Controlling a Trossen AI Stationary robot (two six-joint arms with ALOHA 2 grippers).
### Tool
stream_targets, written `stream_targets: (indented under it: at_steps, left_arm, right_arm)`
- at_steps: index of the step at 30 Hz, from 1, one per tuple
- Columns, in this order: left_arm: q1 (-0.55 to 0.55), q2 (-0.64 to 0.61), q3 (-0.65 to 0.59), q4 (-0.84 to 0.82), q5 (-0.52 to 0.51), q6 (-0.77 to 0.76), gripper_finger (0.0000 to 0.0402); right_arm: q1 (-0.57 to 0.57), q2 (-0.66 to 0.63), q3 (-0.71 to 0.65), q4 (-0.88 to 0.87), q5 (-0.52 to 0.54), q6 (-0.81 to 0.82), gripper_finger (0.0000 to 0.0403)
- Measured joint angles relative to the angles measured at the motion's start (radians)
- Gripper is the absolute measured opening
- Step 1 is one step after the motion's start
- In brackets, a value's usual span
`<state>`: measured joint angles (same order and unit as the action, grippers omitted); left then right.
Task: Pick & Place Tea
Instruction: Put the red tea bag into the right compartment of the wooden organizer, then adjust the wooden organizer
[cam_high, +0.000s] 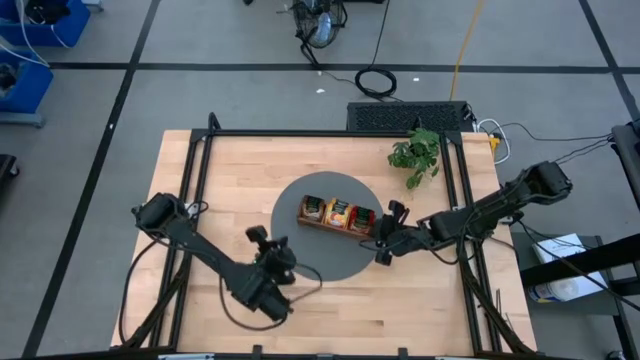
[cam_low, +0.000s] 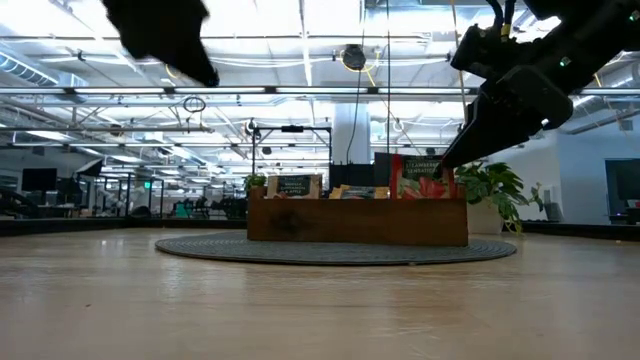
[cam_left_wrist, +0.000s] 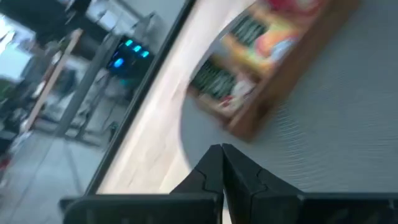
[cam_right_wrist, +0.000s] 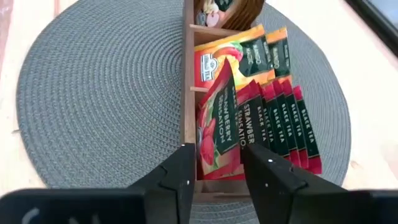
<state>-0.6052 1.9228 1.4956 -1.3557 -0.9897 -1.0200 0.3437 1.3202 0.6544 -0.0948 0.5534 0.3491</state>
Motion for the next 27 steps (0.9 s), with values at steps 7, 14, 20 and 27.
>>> stream_targets:
  at_steps: [7,14,20,27]
  left_arm:
    - [0.103,-0.048,-0.191,0.082,0.068,-0.016,0.0004]
    - [0.209,-0.143,-0.411,0.404,0.129,0.149,0.0003]
    - [0.315,-0.227,-0.582,0.726,0.250,0.335,0.0003]
    - [0.416,-0.220,-0.616,0.844,0.317,0.436,0.0003]
  right_arm:
    - [0.035,-0.035,0.000,0.018,0.014,-0.032,0.0112]
    - [0.101,-0.054,0.000,0.058,0.024,-0.048,0.0092]
    - [0.153,0.009,0.000,0.068,0.024,-0.044,0.0016]
    - [0.156,0.127,0.000,0.128,0.019,0.005,0.0003]
